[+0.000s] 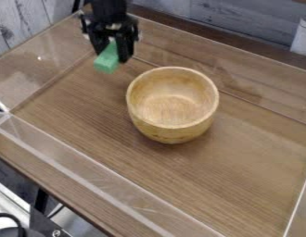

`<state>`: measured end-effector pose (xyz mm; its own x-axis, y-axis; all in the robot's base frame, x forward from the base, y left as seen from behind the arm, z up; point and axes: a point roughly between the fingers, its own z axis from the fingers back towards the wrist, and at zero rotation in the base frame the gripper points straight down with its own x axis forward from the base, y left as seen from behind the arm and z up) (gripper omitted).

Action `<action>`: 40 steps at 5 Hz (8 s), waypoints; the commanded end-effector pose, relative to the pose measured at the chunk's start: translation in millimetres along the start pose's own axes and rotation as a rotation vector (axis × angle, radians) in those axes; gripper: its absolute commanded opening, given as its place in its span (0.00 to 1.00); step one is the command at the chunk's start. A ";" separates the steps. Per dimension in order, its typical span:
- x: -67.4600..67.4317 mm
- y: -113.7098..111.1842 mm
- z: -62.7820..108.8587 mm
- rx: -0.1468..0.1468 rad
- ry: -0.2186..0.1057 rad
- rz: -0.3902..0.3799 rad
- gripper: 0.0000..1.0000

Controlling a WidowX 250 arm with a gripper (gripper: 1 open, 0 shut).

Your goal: Remove the green block from inside the brown bowl and put it on the table

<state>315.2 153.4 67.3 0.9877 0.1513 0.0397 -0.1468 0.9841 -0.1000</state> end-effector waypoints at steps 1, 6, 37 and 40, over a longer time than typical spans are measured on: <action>13.6 10.9 5.4 0.047 -0.060 -0.001 0.00; 16.6 4.7 19.2 0.039 -0.076 0.004 0.00; 20.2 29.1 2.9 0.001 -0.021 0.109 0.00; 24.5 24.5 -10.7 0.004 -0.004 0.099 0.00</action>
<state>325.8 177.2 35.6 0.9662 0.2561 -0.0285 -0.2577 0.9591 -0.1172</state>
